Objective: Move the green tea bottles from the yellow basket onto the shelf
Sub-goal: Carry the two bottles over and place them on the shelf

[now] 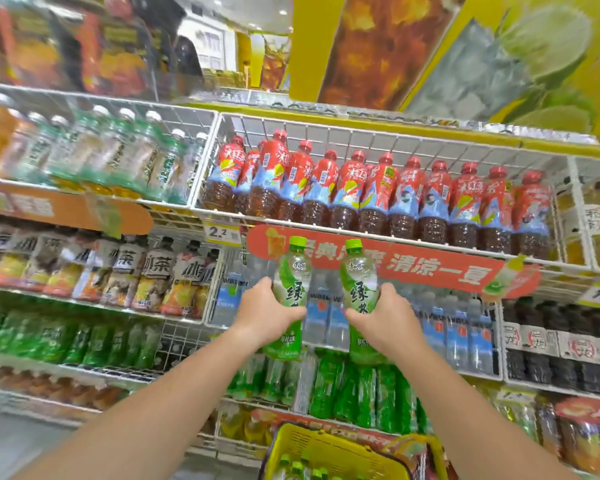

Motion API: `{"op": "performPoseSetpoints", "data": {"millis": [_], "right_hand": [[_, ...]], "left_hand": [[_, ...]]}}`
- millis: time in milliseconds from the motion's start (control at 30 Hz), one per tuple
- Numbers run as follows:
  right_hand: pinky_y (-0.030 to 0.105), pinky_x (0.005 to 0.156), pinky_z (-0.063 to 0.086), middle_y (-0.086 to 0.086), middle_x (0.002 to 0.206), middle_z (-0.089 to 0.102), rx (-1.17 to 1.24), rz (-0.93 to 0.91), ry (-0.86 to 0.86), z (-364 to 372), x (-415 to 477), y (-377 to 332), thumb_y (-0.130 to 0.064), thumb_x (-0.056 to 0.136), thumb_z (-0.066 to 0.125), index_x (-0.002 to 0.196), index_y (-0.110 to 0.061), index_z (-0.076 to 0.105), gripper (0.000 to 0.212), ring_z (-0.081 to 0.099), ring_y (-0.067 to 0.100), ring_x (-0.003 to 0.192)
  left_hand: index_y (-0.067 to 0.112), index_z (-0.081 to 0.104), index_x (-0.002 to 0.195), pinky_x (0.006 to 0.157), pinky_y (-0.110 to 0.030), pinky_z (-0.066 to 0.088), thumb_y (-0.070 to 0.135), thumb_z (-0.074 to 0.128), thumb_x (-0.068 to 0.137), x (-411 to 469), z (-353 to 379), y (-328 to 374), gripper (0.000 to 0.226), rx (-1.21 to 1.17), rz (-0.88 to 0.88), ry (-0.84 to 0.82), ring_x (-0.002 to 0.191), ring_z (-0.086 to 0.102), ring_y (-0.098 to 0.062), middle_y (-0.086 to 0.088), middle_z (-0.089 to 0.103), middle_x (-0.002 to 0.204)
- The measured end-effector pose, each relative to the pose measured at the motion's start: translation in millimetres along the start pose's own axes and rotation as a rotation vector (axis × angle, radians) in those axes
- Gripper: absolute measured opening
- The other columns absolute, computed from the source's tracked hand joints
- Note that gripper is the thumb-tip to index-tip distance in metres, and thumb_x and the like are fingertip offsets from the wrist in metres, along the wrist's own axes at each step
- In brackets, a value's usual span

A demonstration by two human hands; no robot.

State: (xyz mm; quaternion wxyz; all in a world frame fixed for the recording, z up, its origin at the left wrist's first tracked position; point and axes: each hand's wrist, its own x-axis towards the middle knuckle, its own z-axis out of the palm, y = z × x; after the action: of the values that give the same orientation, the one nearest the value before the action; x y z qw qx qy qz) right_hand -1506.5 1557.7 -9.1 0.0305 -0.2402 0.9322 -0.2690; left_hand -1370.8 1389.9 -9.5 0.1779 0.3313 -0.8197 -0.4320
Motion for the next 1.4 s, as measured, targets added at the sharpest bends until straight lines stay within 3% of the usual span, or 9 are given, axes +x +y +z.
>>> {"op": "performPoseSetpoints", "data": {"millis": [300, 533, 700, 767, 867, 967, 1067, 1200, 1400], "right_hand": [[0.041, 0.061, 0.053, 0.006, 0.086, 0.061, 0.046, -0.275, -0.197, 66.4, 0.7, -117.5, -0.047, 0.075, 0.070, 0.093, -0.015, 0.046, 0.044, 0.061, 0.024, 0.072], [0.036, 0.058, 0.051, 0.001, 0.084, 0.057, 0.053, -0.453, -0.351, 134.6, -33.3, -221.4, -0.048, 0.079, 0.070, 0.106, -0.012, 0.047, 0.050, 0.056, 0.013, 0.066], [0.028, 0.044, 0.040, 0.004, 0.083, 0.059, 0.087, -0.544, -0.479, 184.6, -60.7, -293.1, -0.049, 0.077, 0.069, 0.114, -0.010, 0.043, 0.059, 0.056, 0.015, 0.056], [0.031, 0.045, 0.044, 0.005, 0.085, 0.060, 0.082, -0.581, -0.507, 205.8, -70.5, -323.9, -0.052, 0.076, 0.067, 0.111, -0.014, 0.038, 0.060, 0.062, 0.018, 0.059], [0.029, 0.045, 0.043, 0.004, 0.083, 0.060, 0.076, -0.643, -0.509, 236.2, -85.0, -370.8, -0.052, 0.077, 0.067, 0.123, -0.011, 0.039, 0.067, 0.060, 0.016, 0.059], [0.032, 0.055, 0.050, -0.001, 0.086, 0.052, 0.061, -0.686, -0.502, 265.4, -98.3, -415.5, -0.052, 0.078, 0.067, 0.130, -0.009, 0.040, 0.073, 0.062, 0.015, 0.069], [0.032, 0.054, 0.049, 0.000, 0.081, 0.060, 0.052, -0.690, -0.546, 294.3, -106.9, -451.7, -0.052, 0.078, 0.067, 0.122, -0.014, 0.038, 0.065, 0.064, 0.016, 0.066], [0.034, 0.056, 0.049, 0.000, 0.083, 0.058, 0.057, -0.654, -0.586, 328.8, -110.9, -483.7, -0.052, 0.075, 0.066, 0.102, -0.020, 0.033, 0.053, 0.063, 0.019, 0.068], [0.037, 0.058, 0.051, 0.001, 0.085, 0.060, 0.020, -0.616, -0.664, 374.1, -100.4, -506.9, -0.061, 0.072, 0.062, 0.098, -0.021, 0.032, 0.057, 0.065, 0.021, 0.070]], "left_hand": [[0.020, 0.044, 0.090, 0.056, -0.027, 0.039, 0.043, 0.081, 0.076, -26.6, -105.7, -71.8, 0.045, 0.020, -0.250, 0.263, 0.073, 0.054, -0.012, 0.001, 0.056, 0.090], [0.020, 0.048, 0.092, 0.056, -0.029, 0.039, 0.042, 0.081, 0.073, -64.7, -197.1, -144.7, 0.043, 0.052, -0.414, 0.461, 0.076, 0.056, -0.014, -0.001, 0.057, 0.093], [0.022, 0.051, 0.092, 0.067, -0.035, 0.052, 0.042, 0.082, 0.065, -89.3, -269.6, -192.7, 0.045, 0.064, -0.475, 0.579, 0.078, 0.059, -0.012, 0.001, 0.062, 0.092], [0.022, 0.050, 0.089, 0.064, -0.035, 0.050, 0.041, 0.083, 0.066, -97.3, -298.9, -211.5, 0.045, 0.065, -0.502, 0.611, 0.075, 0.058, -0.012, 0.001, 0.060, 0.089], [0.020, 0.050, 0.091, 0.065, -0.037, 0.052, 0.043, 0.082, 0.065, -105.3, -340.4, -241.0, 0.047, 0.069, -0.542, 0.654, 0.076, 0.059, -0.014, -0.001, 0.061, 0.089], [0.022, 0.053, 0.092, 0.068, -0.037, 0.054, 0.048, 0.078, 0.060, -110.7, -378.4, -272.9, 0.048, 0.091, -0.581, 0.671, 0.076, 0.060, -0.013, 0.001, 0.063, 0.089], [0.020, 0.054, 0.091, 0.073, -0.039, 0.054, 0.045, 0.076, 0.063, -107.9, -412.0, -306.4, 0.043, 0.126, -0.618, 0.679, 0.080, 0.062, -0.018, 0.000, 0.063, 0.089], [0.019, 0.049, 0.084, 0.056, -0.033, 0.041, 0.039, 0.076, 0.068, -99.2, -443.3, -347.8, 0.038, 0.134, -0.656, 0.693, 0.068, 0.056, -0.017, -0.001, 0.059, 0.082], [0.022, 0.051, 0.085, 0.054, -0.028, 0.039, 0.036, 0.080, 0.066, -72.6, -454.9, -388.5, 0.037, 0.077, -0.695, 0.666, 0.073, 0.059, -0.011, 0.004, 0.062, 0.083]]}}
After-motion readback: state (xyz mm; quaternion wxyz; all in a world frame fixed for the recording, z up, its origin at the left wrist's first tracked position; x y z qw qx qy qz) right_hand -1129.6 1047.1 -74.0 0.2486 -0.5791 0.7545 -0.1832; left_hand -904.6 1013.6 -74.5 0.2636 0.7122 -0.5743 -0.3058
